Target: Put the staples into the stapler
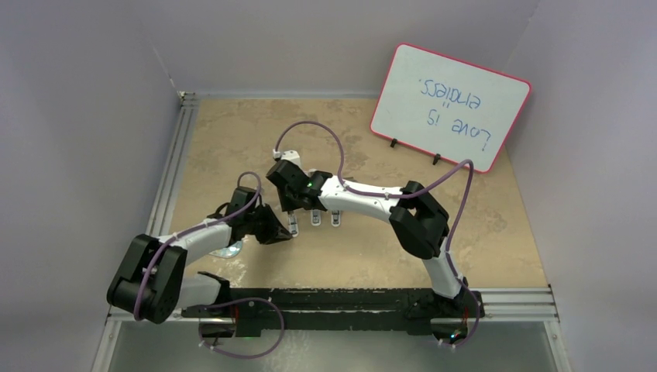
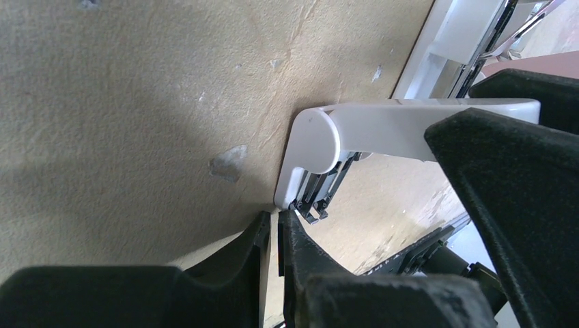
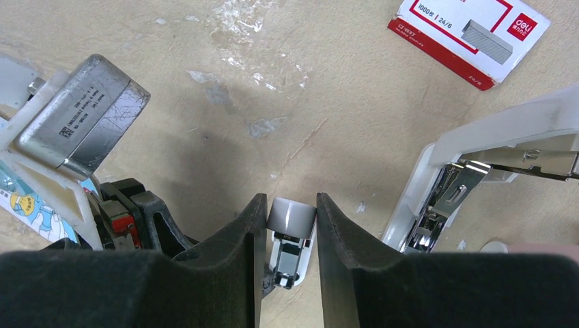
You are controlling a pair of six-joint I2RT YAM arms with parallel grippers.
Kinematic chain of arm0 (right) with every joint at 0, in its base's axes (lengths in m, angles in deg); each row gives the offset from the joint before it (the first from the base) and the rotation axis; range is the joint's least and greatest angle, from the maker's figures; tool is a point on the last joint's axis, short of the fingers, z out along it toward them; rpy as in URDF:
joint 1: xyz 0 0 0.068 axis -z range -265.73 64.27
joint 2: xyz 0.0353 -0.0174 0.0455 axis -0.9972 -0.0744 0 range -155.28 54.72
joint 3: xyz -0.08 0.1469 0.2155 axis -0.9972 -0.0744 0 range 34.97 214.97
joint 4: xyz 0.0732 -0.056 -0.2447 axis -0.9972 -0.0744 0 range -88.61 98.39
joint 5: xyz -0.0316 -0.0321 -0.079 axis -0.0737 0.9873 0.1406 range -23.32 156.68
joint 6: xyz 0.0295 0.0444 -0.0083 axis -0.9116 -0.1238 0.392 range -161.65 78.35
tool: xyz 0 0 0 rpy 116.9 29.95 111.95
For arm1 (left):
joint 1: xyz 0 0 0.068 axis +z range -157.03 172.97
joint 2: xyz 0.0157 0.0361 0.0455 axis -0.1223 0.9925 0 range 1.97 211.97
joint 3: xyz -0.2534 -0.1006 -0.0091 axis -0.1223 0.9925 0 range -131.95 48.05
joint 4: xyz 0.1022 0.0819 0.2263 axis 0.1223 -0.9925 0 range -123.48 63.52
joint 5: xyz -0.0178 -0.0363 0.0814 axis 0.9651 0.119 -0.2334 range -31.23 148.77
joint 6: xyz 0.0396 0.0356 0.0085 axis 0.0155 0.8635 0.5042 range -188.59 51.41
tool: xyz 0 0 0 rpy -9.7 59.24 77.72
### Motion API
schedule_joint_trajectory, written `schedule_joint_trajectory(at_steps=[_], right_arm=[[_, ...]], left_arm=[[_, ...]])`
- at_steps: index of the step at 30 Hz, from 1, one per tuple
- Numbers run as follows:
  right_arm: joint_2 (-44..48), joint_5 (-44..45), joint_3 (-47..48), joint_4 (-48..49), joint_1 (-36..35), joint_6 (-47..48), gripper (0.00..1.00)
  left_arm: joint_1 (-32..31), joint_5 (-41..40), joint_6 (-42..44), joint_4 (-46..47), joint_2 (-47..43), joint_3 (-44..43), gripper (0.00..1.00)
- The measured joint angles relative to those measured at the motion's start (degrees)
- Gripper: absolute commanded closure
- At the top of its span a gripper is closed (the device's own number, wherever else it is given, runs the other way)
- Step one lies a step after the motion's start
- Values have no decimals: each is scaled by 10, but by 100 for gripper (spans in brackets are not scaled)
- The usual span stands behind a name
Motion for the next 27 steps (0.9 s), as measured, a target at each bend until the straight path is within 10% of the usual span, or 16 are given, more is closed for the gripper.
schedule_joint_trajectory(at_steps=[27], right_arm=[[31,57,-39,-36,-44,-77,77]], left_arm=[[40,97,-5,51,74,0,91]])
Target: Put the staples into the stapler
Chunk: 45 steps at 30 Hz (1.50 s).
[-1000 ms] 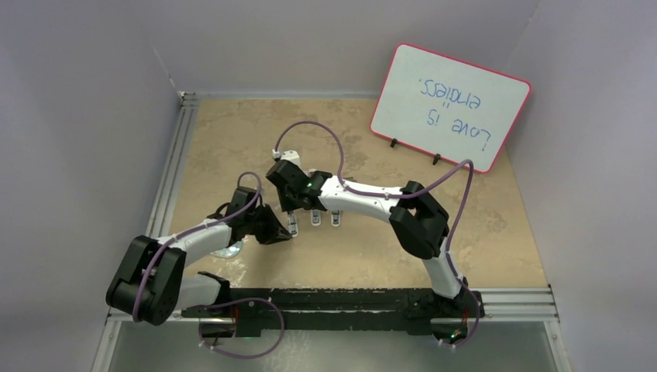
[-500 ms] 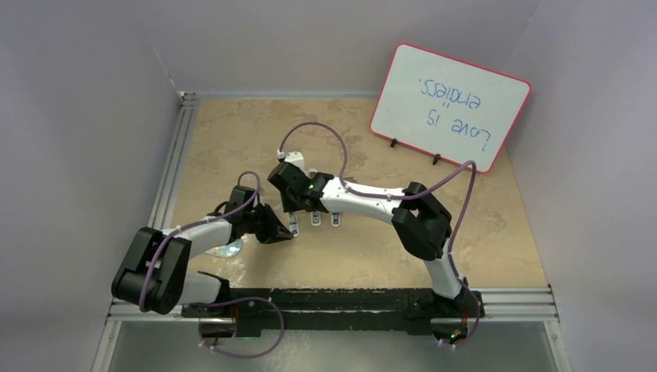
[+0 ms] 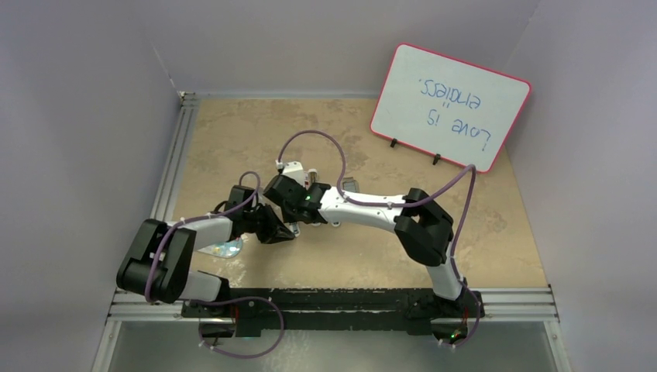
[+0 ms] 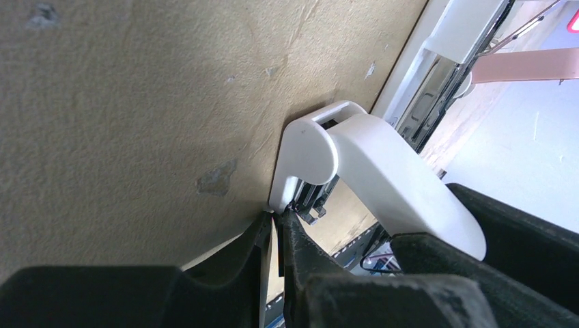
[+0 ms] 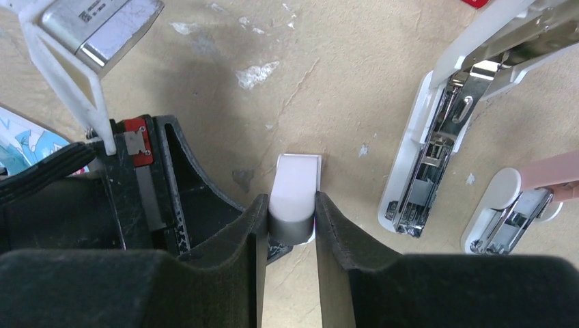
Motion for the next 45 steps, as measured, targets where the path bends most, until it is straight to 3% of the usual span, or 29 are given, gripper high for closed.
schedule_joint_trajectory(at_steps=[19,23,28,31,45], right_arm=[[-6,-4,-14,-36,-20,-22,74],[-20,-10,-15,-44,-23,-22,66],[-19,-14,-15,-49,-21,-21,46],[-17,-12,-15,-54,-15,-17,43],[-14,-23,1,-56,-11,-8,66]], left_arm=[[5,19,-1,6,12,-4,91],[6,20,-1,6,13,-4,91],[7,17,0,3,7,-3,89],[7,5,1,-6,-5,-3,86],[6,-93,33,-80,-91,-4,83]])
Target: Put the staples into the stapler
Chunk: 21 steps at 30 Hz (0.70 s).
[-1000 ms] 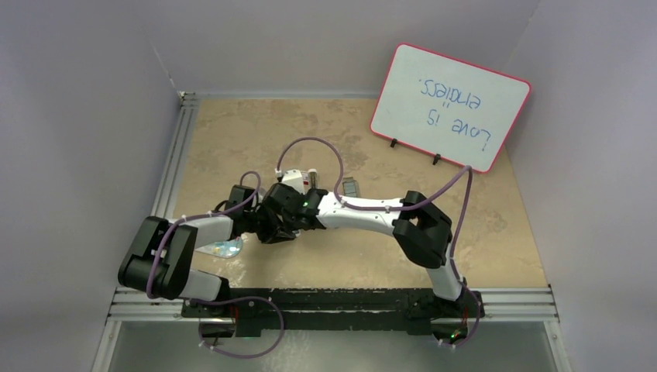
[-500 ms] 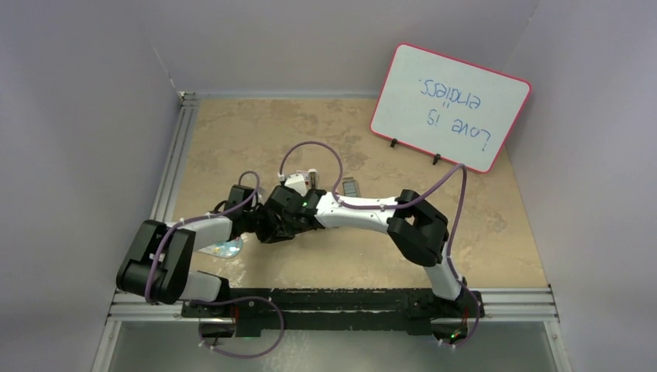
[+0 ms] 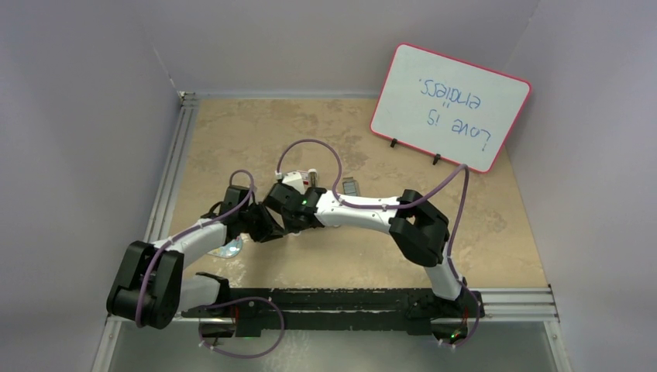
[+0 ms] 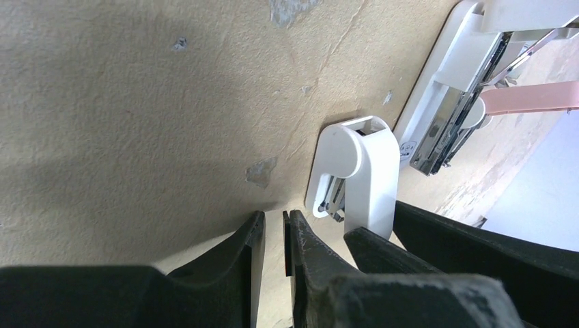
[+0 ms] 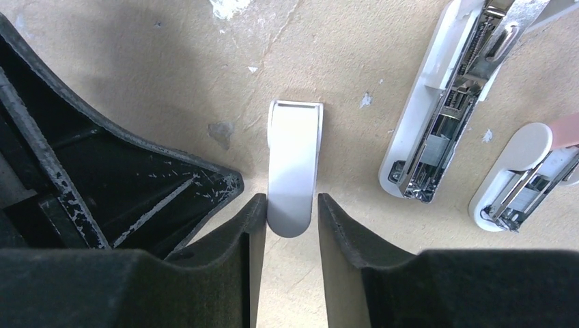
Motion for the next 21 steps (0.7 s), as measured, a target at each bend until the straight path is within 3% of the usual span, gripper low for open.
schedule_joint_trajectory(at_steps=[9,18,21], right_arm=[[-1,-23,0,-4,1,1,83],[-9,-34,-9,4,1,1,83],[-9,-34,-7,3,1,1,72]], left_arm=[[0,-14,7,-11,-1,-8,83],[0,-16,7,-13,1,-10,83],[0,-17,7,-14,1,-10,83]])
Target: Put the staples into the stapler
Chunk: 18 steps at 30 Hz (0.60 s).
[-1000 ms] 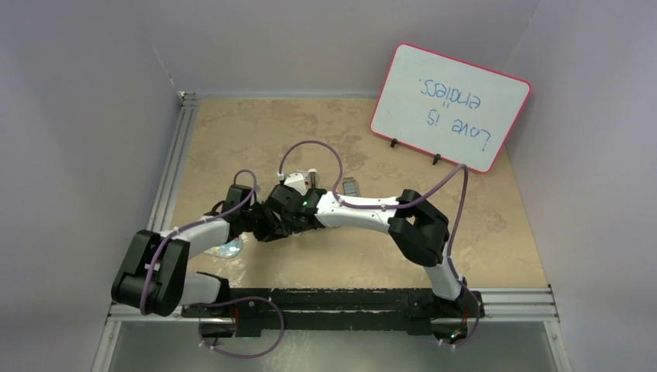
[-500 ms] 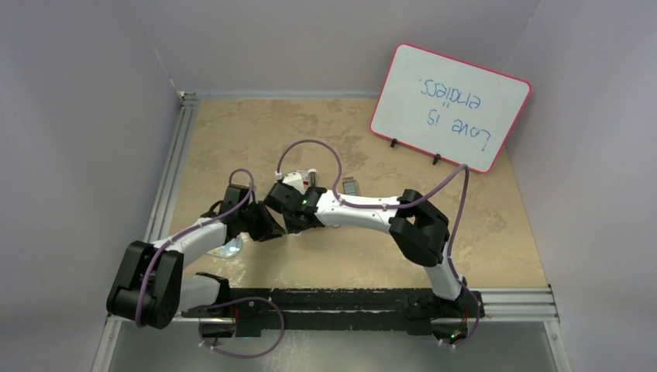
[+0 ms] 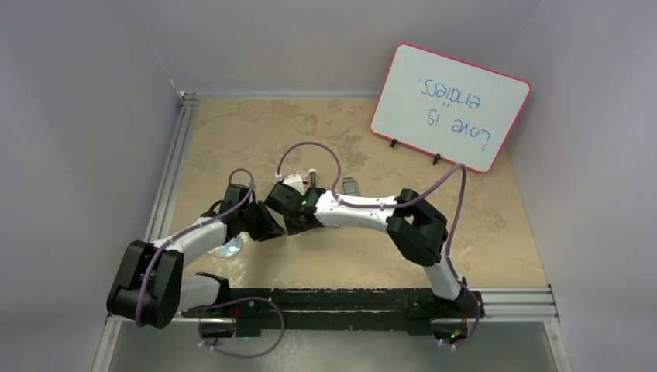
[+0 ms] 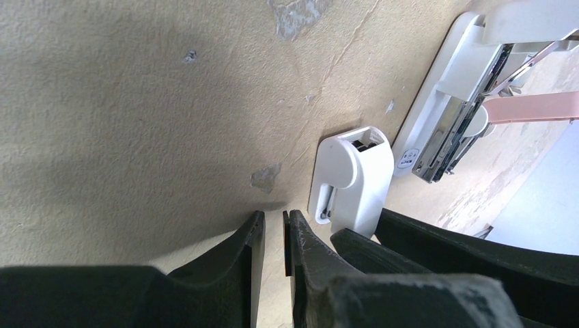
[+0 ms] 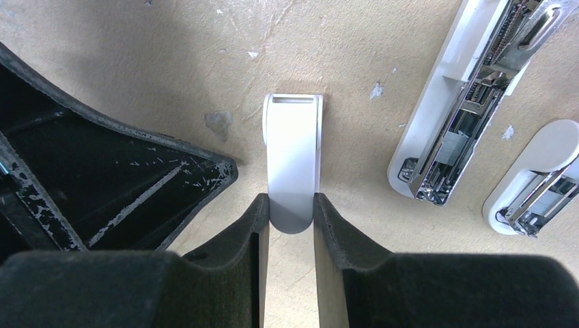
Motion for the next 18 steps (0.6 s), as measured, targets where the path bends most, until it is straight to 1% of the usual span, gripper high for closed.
schedule_joint_trajectory(at_steps=[1,2,3,4,10,14,16,18], right_arm=[[-1,0,2,-2,0,0,63],[-2,0,5,-5,1,0,56],[-3,0,10,-10,2,0,52],[-4,0,13,-9,2,0,50],[-5,13,51,-17,22,3,45],[21,30,61,-14,51,9,43],[42,45,61,-13,66,11,42],[64,64,61,-13,82,11,37]], left_arm=[[0,0,0,0,0,0,83],[0,0,0,-1,0,-1,83],[0,-1,0,-2,0,-1,83],[0,-2,0,-3,0,-2,83],[0,-12,0,-19,-5,-8,82],[0,-21,1,-32,-19,-14,81],[0,-23,1,-40,-26,-20,77],[0,-24,3,-49,-37,-28,67]])
